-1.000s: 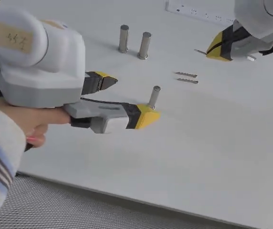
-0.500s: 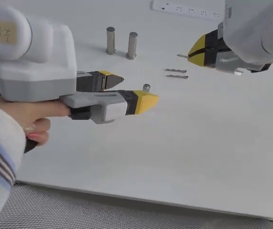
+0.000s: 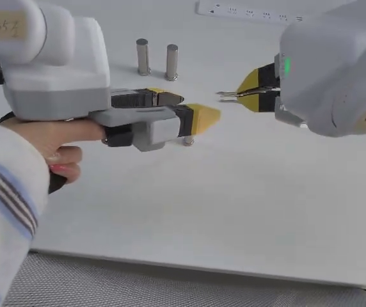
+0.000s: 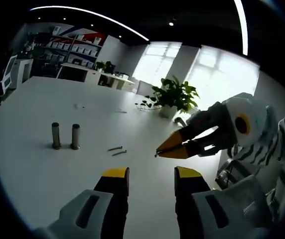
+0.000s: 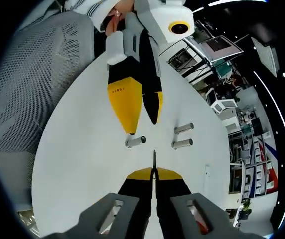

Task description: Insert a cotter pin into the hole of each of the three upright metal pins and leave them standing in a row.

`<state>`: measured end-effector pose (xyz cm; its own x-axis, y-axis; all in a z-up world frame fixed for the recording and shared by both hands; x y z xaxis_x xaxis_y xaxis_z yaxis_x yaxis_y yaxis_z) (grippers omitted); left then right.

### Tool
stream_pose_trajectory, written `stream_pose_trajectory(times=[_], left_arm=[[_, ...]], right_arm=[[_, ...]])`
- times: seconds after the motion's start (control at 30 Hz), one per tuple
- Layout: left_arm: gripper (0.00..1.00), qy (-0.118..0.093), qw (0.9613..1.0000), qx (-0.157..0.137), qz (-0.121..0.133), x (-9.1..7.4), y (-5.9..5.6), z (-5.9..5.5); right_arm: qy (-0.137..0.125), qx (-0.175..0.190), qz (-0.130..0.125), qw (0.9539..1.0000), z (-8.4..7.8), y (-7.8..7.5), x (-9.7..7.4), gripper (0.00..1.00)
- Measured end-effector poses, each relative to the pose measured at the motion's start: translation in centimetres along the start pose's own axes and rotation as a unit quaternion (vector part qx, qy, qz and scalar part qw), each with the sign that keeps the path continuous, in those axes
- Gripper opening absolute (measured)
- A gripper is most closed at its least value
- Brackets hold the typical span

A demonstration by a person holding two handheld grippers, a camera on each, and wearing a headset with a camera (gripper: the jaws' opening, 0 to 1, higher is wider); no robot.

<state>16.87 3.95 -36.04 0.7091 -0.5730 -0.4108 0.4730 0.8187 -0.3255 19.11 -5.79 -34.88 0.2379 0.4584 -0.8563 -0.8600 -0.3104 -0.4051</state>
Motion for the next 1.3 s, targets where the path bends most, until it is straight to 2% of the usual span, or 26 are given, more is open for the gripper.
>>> stream_pose_trajectory(times=[0.2, 0.3, 0.53, 0.67, 0.83, 1.3], left_arm=[[0.28, 0.005, 0.9999, -0.007, -0.012, 0.3, -0.9, 0.0], [0.23, 0.009, 0.9998, -0.007, -0.015, 0.4, -1.0, -0.2], [0.13, 0.02, 0.9993, -0.008, -0.031, 0.4, -1.4, -0.5], [0.13, 0.019, 0.9993, -0.011, -0.029, 0.5, -1.3, -0.5], [0.07, 0.019, 0.9992, -0.018, -0.029, 0.5, -1.5, -0.6], [0.0, 0.017, 0.9992, -0.031, -0.019, 0.5, -0.9, -0.6]], right_arm=[[-0.015, 0.014, -0.002, 0.9998, 0.5, 0.8, 0.2, 0.0], [-0.027, 0.024, 0.003, 0.9993, 0.8, 1.1, 0.2, 0.0], [-0.029, 0.021, 0.002, 0.9994, 1.2, 1.4, 0.2, 0.0], [-0.029, 0.019, 0.004, 0.9994, 1.3, 1.3, 0.2, 0.0], [-0.032, 0.017, 0.004, 0.9993, 1.5, 1.3, 0.2, 0.0], [-0.034, 0.01, 0.014, 0.9993, 2.4, 1.3, 0.7, 0.0]])
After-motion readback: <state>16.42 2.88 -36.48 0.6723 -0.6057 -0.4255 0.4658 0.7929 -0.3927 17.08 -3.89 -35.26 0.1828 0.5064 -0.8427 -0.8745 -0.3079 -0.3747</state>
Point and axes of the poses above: the centre of the closed fingertips' face, and the gripper's own axes: x roughly forward along the fingers, y roughly to its left, z roughly out of its top, the point moved 5 cm from there along -x, roughly backward along the fingers, and after that the axes turned 15 degrees about z, right-handed, at the moved point
